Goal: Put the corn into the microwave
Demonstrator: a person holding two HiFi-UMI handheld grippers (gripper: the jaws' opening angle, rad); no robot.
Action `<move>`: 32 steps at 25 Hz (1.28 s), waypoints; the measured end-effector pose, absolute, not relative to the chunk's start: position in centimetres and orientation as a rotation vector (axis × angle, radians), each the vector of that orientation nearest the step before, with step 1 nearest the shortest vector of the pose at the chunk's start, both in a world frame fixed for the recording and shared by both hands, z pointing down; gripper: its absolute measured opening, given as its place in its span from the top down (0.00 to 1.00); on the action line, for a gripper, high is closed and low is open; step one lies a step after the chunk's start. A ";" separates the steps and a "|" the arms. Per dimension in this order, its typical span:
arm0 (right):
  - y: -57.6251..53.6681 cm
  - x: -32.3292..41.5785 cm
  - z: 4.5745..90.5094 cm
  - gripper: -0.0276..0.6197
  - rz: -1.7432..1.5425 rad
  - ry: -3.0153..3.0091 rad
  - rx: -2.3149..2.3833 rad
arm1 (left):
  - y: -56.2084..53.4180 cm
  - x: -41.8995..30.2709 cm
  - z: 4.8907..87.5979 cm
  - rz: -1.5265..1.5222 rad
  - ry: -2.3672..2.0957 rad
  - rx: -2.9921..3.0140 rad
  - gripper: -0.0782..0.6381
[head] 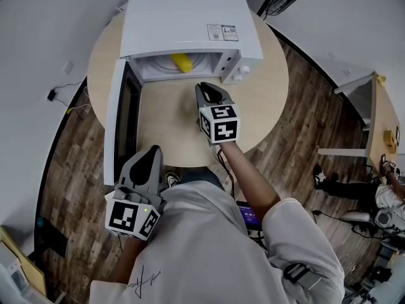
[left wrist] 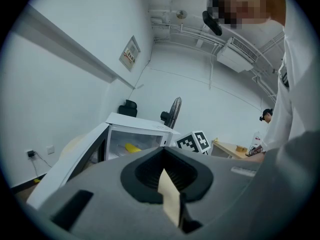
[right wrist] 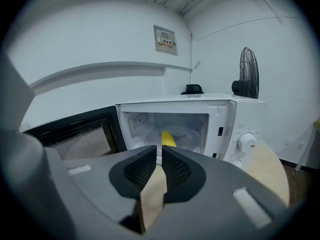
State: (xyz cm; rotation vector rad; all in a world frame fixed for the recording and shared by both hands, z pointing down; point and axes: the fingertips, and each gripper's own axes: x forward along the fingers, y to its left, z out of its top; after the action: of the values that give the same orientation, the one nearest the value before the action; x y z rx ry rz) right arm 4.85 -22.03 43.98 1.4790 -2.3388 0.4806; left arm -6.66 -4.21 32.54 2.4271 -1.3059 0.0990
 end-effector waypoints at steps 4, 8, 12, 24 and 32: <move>-20.5 5.2 43.9 0.89 0.500 -2.334 1.488 | -3.8 -6.7 32.5 0.096 -1.296 2.435 0.90; -19.2 5.1 43.7 0.92 0.557 -2.338 1.502 | -3.7 -7.4 32.4 0.086 -1.303 2.436 0.90; -18.0 5.1 43.1 0.94 0.574 -2.343 1.518 | -3.6 -7.9 32.4 0.078 -1.307 2.434 0.90; -14.5 5.9 41.4 0.94 0.612 -2.341 1.538 | -3.7 -8.8 32.9 0.071 -1.320 2.414 0.91; -11.9 6.6 40.2 0.94 0.651 -2.367 1.509 | -3.7 -9.1 33.4 0.114 -1.338 2.395 0.91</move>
State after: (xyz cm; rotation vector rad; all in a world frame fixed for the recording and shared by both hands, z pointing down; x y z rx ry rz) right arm 6.56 -11.86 40.21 1.5092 -2.3674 0.6512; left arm -9.15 -3.73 33.37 2.3949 -1.3376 0.1138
